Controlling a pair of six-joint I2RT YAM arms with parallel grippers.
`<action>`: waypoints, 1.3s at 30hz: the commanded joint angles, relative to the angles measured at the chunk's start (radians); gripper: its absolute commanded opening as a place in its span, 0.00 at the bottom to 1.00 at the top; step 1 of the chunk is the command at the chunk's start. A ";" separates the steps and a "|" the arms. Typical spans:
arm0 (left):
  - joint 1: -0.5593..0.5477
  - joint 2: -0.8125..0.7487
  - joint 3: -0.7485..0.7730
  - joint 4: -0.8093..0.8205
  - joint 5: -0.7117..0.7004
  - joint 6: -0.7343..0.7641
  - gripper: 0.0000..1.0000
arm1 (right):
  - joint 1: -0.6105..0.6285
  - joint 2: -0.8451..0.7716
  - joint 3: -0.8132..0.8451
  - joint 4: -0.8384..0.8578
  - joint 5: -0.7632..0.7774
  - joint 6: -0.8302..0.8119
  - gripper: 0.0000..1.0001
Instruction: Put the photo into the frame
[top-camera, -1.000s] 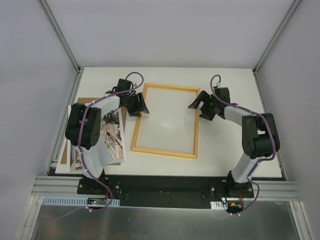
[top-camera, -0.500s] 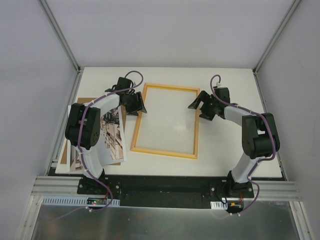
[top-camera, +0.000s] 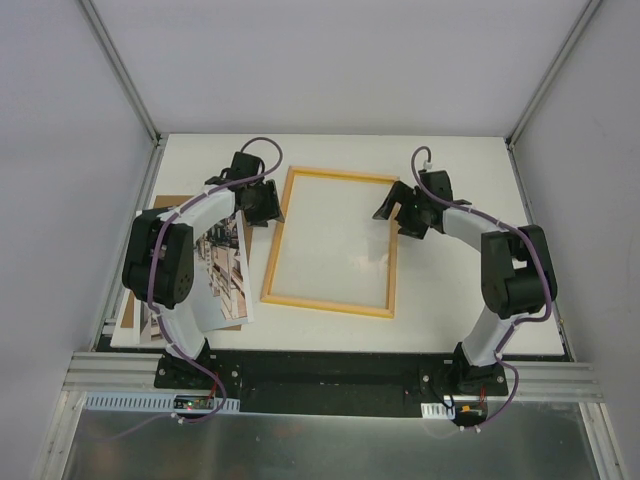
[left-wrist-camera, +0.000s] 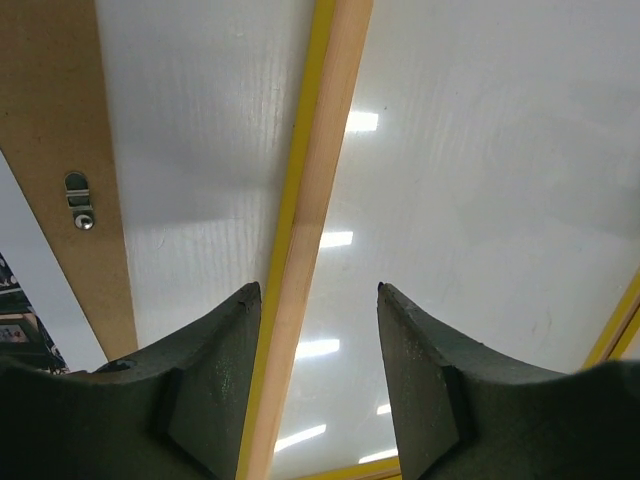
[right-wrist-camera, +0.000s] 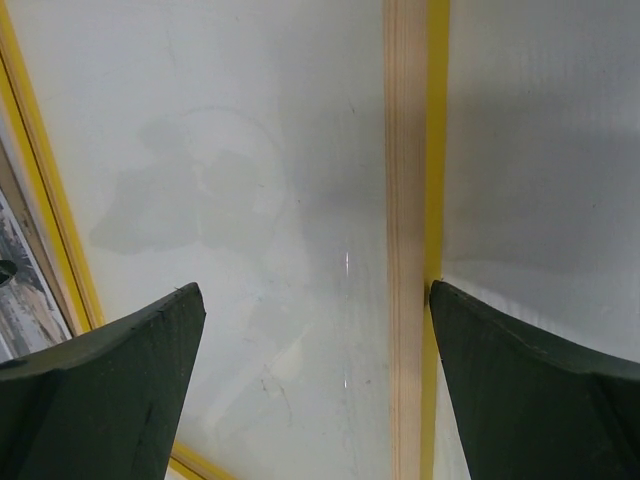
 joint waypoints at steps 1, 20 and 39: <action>-0.024 -0.025 -0.033 -0.025 -0.075 -0.003 0.49 | 0.030 -0.021 0.057 -0.090 0.115 -0.072 0.96; -0.033 -0.077 -0.154 0.040 -0.185 -0.104 0.41 | 0.057 -0.037 0.050 -0.165 0.216 -0.126 0.88; -0.021 -0.041 -0.200 0.087 -0.202 -0.153 0.37 | 0.067 -0.031 0.056 -0.179 0.198 -0.135 0.87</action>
